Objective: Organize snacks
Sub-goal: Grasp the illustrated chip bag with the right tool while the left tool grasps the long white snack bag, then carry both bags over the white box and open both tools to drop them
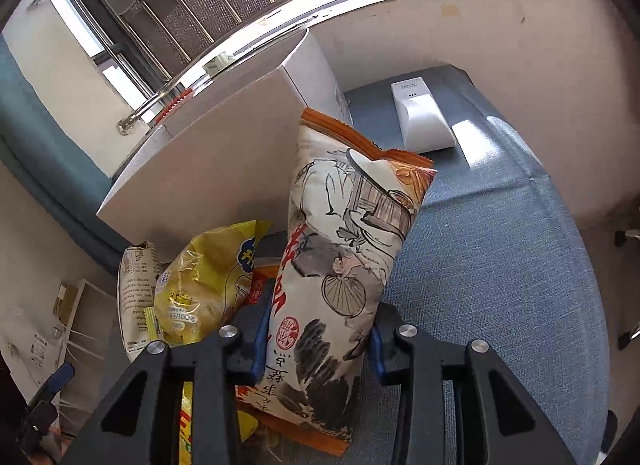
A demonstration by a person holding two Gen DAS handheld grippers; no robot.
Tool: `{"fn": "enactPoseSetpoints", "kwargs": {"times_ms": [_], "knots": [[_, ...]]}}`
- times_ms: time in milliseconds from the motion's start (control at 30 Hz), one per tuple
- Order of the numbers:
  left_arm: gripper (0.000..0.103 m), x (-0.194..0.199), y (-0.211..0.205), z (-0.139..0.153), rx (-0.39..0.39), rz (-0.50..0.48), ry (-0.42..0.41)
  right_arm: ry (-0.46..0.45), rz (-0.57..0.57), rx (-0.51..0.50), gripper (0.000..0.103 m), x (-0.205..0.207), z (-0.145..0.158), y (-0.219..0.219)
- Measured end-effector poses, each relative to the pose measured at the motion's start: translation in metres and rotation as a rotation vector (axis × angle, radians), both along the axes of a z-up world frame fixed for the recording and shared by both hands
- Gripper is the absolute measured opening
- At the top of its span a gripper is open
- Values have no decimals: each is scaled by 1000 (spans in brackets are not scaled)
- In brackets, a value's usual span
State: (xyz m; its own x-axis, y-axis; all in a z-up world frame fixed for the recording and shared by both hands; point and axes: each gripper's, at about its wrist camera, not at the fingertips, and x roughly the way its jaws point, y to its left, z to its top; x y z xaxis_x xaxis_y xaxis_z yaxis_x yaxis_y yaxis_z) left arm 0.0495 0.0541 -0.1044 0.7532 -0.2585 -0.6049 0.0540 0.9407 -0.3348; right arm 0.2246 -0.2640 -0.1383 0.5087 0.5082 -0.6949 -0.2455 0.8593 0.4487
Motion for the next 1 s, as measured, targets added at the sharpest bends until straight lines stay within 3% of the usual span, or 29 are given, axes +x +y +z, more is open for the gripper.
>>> {"fn": "enactPoseSetpoints", "kwargs": {"times_ms": [333, 433, 567, 667, 733, 800, 867, 1000], "knots": [[103, 69, -17, -9, -60, -19, 113, -251, -65, 69, 41, -47, 69, -41], [103, 99, -19, -14, -62, 7, 148, -280, -54, 112, 41, -61, 82, -48], [103, 136, -17, -27, -89, 54, 211, -322, -37, 93, 41, -83, 90, -49], [102, 153, -22, -34, -61, 62, 222, -321, -27, 98, 41, -94, 87, -51], [95, 162, -29, -41, -23, 46, 235, -306, -21, 111, 41, -98, 82, -54], [54, 165, -31, -46, -29, 20, 221, -291, -16, 118, 41, -100, 75, -55], [41, 162, -28, -45, -64, 10, 199, -279, -4, 119, 41, -102, 70, -54], [35, 139, -17, -22, -98, 25, 70, -268, 7, 123, 41, -104, 64, -52]]}}
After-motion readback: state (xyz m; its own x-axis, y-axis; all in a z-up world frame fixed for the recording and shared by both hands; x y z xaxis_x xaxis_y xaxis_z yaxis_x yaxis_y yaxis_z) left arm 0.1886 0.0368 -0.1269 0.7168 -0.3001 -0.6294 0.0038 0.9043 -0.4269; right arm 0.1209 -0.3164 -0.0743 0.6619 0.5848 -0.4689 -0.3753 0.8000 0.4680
